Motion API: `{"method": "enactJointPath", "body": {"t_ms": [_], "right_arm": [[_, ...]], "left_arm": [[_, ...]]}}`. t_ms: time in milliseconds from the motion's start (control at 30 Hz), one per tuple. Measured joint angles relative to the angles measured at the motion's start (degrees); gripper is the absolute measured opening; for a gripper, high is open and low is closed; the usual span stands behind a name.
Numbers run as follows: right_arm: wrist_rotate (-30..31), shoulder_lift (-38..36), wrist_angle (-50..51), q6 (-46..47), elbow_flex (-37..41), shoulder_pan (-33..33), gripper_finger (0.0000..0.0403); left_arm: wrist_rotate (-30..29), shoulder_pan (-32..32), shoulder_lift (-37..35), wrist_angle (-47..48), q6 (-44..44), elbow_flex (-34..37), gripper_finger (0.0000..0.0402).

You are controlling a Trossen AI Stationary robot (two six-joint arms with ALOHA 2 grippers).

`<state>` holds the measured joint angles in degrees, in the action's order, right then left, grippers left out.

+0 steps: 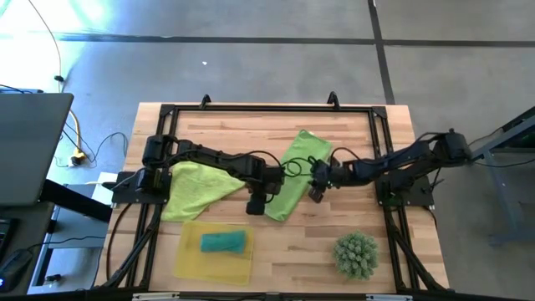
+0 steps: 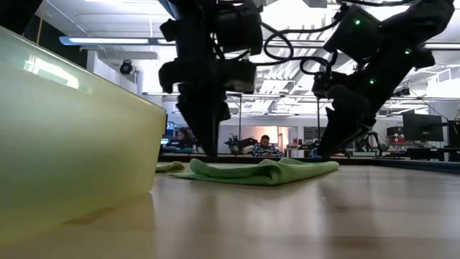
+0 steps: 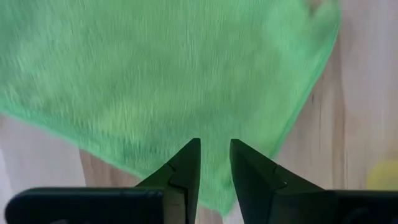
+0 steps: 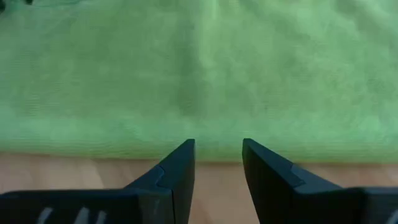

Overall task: Roll microfiber towels into tight, uniform cylinder then place into a basket
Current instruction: Roll the green microfiber towel

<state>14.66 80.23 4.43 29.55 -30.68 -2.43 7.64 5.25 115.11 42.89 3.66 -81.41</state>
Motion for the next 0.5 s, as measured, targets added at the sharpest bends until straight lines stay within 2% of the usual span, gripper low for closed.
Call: {"method": "enactJointPath", "body": {"t_ms": [133, 333, 500], "right_arm": [[4.2, 3.41, -2.57, 1.61, 0.0, -3.09, 0.0125], [5.66, 9.14, -5.1, 1.45, -0.14, -3.57, 0.0125], [11.21, 10.64, -4.42, -4.22, -0.25, -2.58, 0.0125]], "left_arm": [[-0.07, -0.02, 0.0, 0.17, -0.08, 1.77, 0.0076], [-0.41, -0.4, -0.11, -2.81, -2.66, 6.16, 0.0076], [0.06, -1.55, -0.35, -4.76, -8.07, 7.17, 0.0076]]}}
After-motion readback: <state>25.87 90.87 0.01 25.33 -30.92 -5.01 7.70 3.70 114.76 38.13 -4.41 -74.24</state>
